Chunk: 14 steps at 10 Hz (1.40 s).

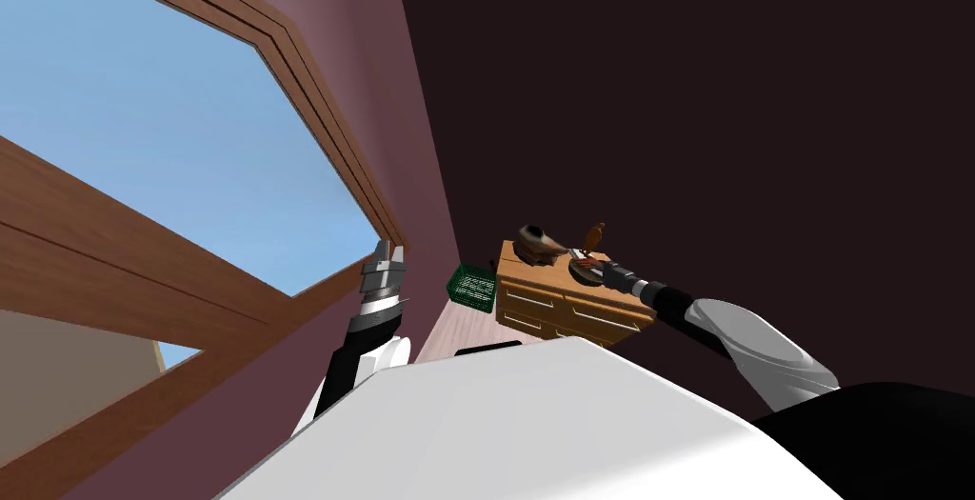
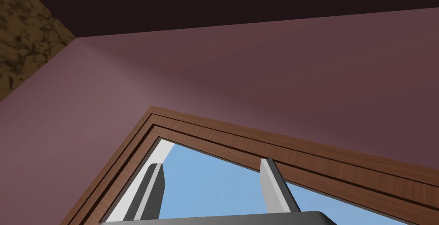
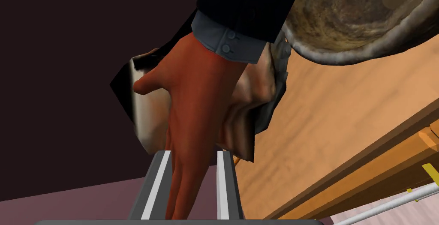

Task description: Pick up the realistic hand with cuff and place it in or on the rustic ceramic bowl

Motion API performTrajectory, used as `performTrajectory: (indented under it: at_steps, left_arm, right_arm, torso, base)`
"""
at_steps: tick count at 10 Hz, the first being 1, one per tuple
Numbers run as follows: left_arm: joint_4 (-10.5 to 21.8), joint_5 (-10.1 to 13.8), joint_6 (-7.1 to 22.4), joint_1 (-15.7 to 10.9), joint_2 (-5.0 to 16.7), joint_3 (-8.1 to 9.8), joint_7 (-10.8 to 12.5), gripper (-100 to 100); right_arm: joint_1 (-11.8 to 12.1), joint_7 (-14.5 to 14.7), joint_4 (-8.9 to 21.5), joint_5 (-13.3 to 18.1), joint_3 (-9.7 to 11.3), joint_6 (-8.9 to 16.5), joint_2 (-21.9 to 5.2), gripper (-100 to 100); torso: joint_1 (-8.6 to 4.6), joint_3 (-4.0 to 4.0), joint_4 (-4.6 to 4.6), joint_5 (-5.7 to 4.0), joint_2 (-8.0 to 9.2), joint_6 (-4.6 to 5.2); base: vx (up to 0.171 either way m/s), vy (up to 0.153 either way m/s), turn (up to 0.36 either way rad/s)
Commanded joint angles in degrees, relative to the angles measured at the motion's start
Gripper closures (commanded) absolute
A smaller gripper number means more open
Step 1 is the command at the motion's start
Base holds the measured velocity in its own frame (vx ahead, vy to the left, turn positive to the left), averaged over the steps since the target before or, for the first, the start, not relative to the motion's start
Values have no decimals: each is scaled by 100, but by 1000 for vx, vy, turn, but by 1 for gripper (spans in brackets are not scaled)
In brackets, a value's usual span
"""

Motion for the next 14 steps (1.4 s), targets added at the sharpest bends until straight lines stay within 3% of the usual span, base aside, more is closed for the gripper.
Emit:
performTrajectory:
  at_steps: [1, 9, 13, 14]
  left_arm:
    - [0, 0, 0, 0, 0, 0, 0, 0]
    - [0, 0, 0, 1, 0, 1, 0, 0]
    - [0, 0, 0, 0, 0, 0, 0, 0]
    - [0, 0, 0, 1, 0, 1, 0, 0]
  right_arm:
    - [93, 76, -186, 286, -163, -172, -159, 100]
    - [378, 376, -750, 1448, -739, -872, -680, 100]
    - [494, 475, -941, 1892, -987, -1182, -902, 100]
    - [466, 441, -924, 1847, -927, -1118, -866, 100]
  torso:
    - [0, 0, 0, 0, 0, 0]
    - [-6, 1, 3, 0, -1, -1]
    - [7, 8, 8, 3, 8, -5]
    - [0, 11, 10, 2, 12, 0]
  base:
    - [-24, -183, 335]
    - [-49, -181, 256]
    - [-88, -156, 225]
    - [-48, -84, 52]
